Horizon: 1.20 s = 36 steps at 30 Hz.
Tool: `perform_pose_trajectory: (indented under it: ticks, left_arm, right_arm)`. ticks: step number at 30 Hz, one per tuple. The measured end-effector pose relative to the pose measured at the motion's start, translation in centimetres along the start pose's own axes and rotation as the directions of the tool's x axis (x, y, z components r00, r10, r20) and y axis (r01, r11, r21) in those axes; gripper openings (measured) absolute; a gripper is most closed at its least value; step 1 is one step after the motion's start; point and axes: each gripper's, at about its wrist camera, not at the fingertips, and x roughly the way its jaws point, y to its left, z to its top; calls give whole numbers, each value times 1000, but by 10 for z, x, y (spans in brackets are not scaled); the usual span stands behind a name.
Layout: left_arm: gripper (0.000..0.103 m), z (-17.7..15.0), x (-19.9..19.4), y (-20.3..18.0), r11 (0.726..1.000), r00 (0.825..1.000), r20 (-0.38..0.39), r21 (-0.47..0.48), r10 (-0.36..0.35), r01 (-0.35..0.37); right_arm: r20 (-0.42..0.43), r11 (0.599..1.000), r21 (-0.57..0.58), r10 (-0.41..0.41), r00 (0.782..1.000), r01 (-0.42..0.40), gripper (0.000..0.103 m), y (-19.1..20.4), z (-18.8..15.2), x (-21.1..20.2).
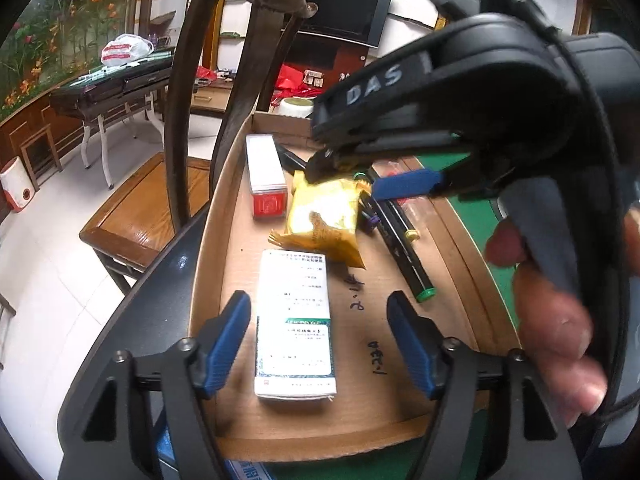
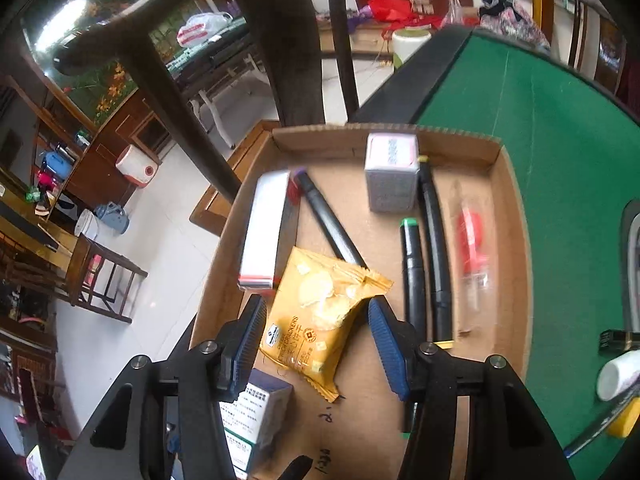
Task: Organize objects
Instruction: 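Carry the white box and cracker packet to the tray and release them inside, then grasp the black blue-capped marker with the left gripper while the right grasps the yellow round tin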
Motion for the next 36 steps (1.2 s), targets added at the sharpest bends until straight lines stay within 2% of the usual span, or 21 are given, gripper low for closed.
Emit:
perform_pose_trajectory:
  ticks: [4,9,11,16,23,27,30,32,36]
  left_arm:
    - [71,1,-7,0,1000,1000,13,12,-4,4]
    - [71,2,-18,-7,999,1000,18,34,16,-16]
    - [71,1,-24,-13,998,999,27,59,32,-33]
    - [71,-5,-45,-30,996,996,77,68,49,-55]
    - [72,-19,-67,-66,996,994,97,72,53,-60]
    - [72,-21,-75,-89,995,996,91,94,16,-24]
    - [73,-24,-79,-110,992,995,95,126,-4,-8]
    - [73,-28,-77,-123,989,997,80,149,-14,2]
    - [73,-34,-70,-147,983,998,43,178,-48,40]
  right_arm:
    - [66,1000,-27,17,998,-16,58,-5,1,-28]
    - [183,997,-9,73,980,-73,61,-40,-10,-79]
    - [239,998,14,59,969,-65,67,-57,-21,-99]
    - [312,995,86,28,950,-57,67,-103,-49,-125]
    - [333,978,203,-34,942,-36,67,-170,-89,-151]
    - [343,962,270,-66,937,-31,67,-206,-113,-170]
    - [350,954,300,-106,931,-4,67,-228,-132,-184]
    - [351,942,332,-162,922,39,67,-249,-146,-190]
    - [335,921,381,-217,917,79,67,-284,-162,-197]
